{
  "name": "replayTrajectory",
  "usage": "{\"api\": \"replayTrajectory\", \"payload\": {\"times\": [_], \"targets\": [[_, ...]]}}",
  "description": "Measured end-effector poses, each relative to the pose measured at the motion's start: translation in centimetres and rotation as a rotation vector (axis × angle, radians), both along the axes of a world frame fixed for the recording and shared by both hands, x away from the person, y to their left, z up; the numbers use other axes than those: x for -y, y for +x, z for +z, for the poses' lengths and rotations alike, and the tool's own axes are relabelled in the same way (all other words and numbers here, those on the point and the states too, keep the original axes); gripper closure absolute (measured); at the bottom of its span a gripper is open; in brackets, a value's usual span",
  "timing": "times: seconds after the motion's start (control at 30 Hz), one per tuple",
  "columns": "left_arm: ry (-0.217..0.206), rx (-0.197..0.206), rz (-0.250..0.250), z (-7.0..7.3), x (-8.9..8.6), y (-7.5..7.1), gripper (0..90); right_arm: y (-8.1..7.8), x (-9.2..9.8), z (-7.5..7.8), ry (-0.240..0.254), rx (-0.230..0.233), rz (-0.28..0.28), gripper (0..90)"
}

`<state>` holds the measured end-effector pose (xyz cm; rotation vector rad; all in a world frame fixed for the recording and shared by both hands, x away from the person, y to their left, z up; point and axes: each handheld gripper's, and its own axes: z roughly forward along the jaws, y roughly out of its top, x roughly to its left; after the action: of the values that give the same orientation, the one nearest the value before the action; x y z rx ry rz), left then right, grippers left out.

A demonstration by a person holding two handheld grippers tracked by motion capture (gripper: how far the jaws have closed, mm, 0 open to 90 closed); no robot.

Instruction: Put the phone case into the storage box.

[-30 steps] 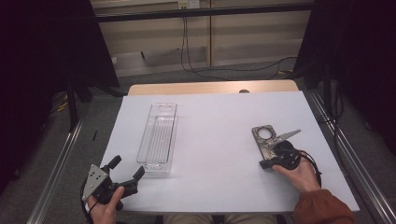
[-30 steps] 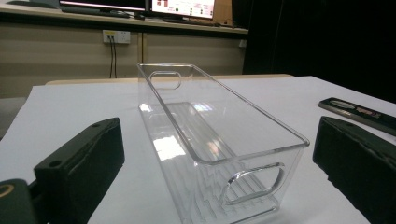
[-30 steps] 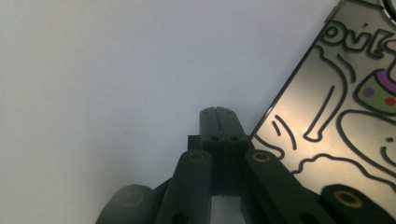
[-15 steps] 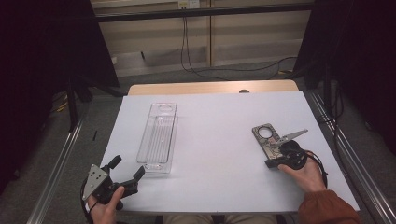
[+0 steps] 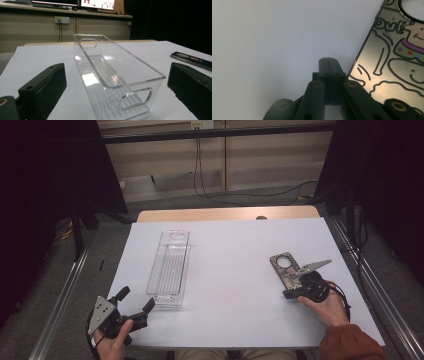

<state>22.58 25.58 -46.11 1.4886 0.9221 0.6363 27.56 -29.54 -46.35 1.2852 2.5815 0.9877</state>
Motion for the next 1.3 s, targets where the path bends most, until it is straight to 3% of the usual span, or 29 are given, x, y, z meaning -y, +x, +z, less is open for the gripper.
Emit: {"api": "replayTrajectory", "payload": {"times": [0.13, 0.33, 0.5, 0.77, 1.13, 1.3], "targets": [[0.007, 0.003, 0.0, 0.0, 0.0, 0.0, 2.2, -0.2, 0.0, 0.4, 0.037, 0.025, -0.009, 90.0], [0.006, 0.003, 0.001, 0.0, 0.0, 0.0, 2.2, -0.3, 0.2, 0.7, 0.056, 0.055, -0.011, 80.3], [0.007, 0.003, 0.0, 0.0, 0.0, 0.0, 2.2, -0.3, 0.2, 0.8, 0.073, 0.069, -0.002, 64.2], [0.008, 0.003, 0.0, 0.0, 0.0, 0.0, 2.2, -0.3, 0.3, 1.5, 0.106, 0.136, -0.016, 40.3], [0.009, 0.001, 0.002, 0.0, 0.0, 0.0, 2.2, 0.0, 0.8, 1.7, 0.09, 0.13, -0.095, 10.8], [0.007, 0.001, 0.003, 0.0, 0.0, 0.0, 2.2, 0.3, 1.3, 1.6, 0.101, 0.13, -0.111, 3.6]]}}
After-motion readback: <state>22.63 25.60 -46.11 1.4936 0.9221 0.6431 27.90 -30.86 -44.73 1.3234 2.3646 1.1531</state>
